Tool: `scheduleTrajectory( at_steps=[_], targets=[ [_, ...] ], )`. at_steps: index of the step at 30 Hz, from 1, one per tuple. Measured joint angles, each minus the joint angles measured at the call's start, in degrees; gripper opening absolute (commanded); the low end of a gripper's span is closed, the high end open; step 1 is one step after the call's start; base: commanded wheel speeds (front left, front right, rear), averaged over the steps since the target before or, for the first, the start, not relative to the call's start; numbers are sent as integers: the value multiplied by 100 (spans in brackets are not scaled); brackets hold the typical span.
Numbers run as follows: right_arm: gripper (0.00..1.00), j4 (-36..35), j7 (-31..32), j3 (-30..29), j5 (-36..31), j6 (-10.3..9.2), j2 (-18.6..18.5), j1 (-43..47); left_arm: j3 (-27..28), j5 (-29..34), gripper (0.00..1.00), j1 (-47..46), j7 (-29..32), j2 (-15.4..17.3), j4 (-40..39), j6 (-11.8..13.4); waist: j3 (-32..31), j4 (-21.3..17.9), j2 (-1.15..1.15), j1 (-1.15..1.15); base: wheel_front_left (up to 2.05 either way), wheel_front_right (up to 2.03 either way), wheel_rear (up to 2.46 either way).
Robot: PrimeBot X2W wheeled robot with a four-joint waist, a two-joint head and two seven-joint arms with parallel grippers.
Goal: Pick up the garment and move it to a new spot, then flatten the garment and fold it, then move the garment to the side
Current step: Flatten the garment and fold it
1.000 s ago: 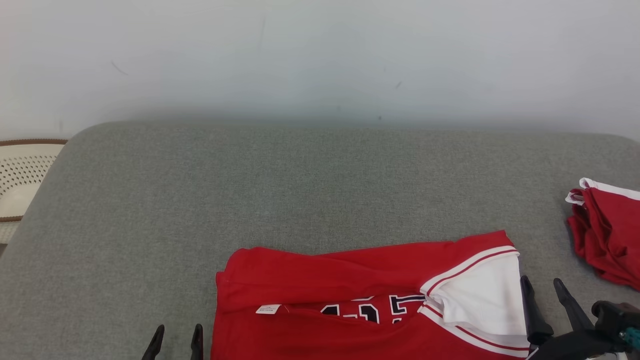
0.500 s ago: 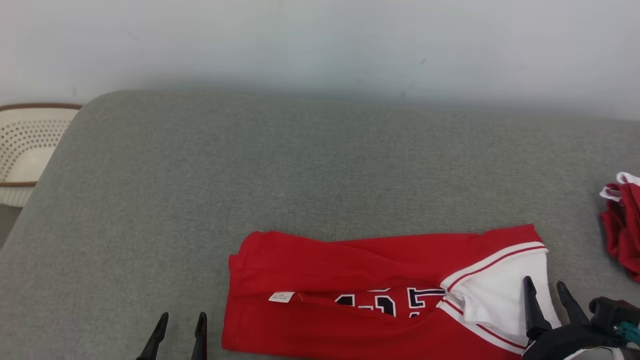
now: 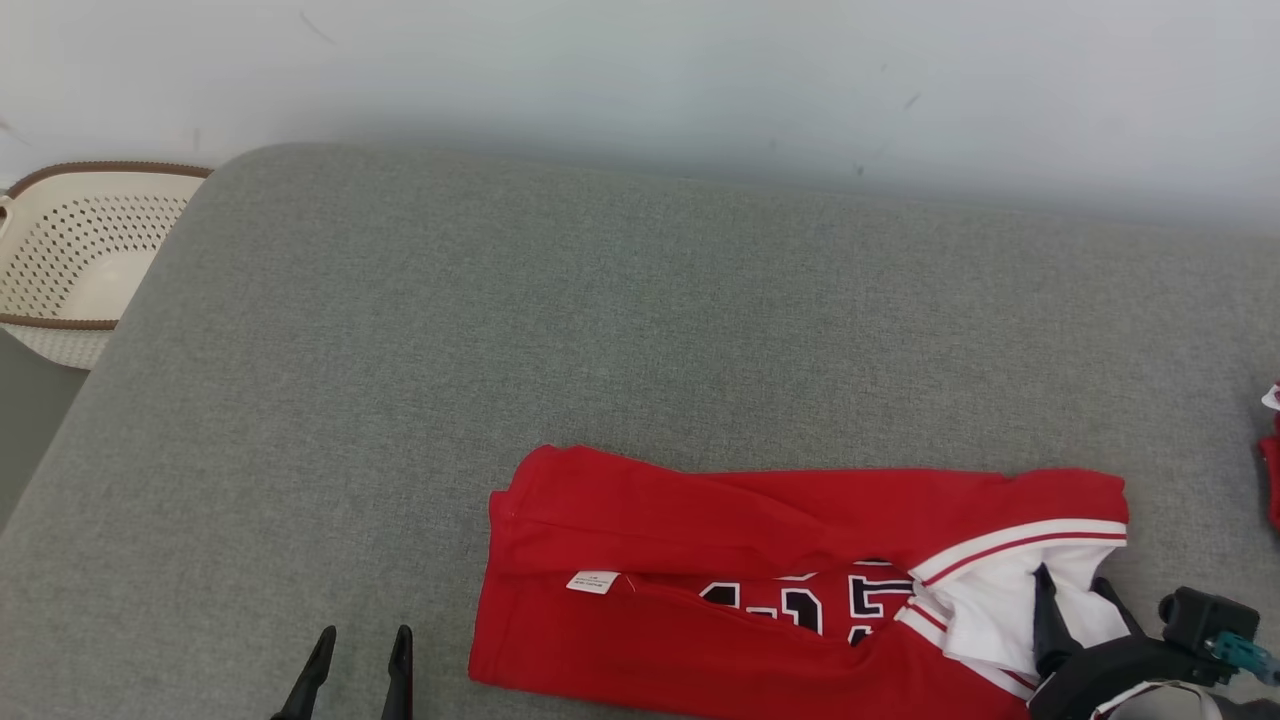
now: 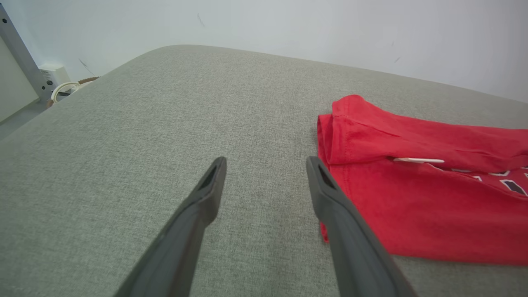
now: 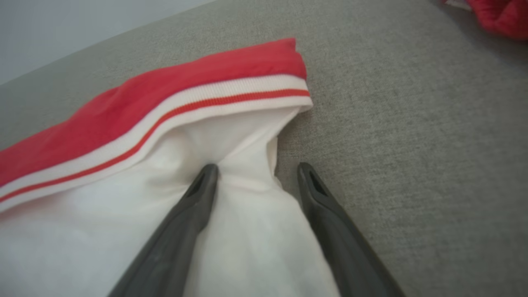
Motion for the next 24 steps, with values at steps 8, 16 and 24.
scheduleTrajectory(
  at_steps=[8, 16, 24],
  targets=[
    [21, 36, 3, 968, 760, -1, -175, -189, -14, 0, 100, -2, 0, -1, 29, -27, -16, -31, 0, 0, 0, 0, 0],
    [0, 137, 63, 1040, 1015, 49, -245, -306, -22, 1, 100, 8, 0, -2, 36, -98, -121, -73, 2, 0, 0, 0, 0],
    [0, -185, 90, 158, 579, 48, -425, -147, -22, 3, 100, 107, 0, -2, 19, -114, -235, -175, 2, 1, 0, 0, 0]
  ],
)
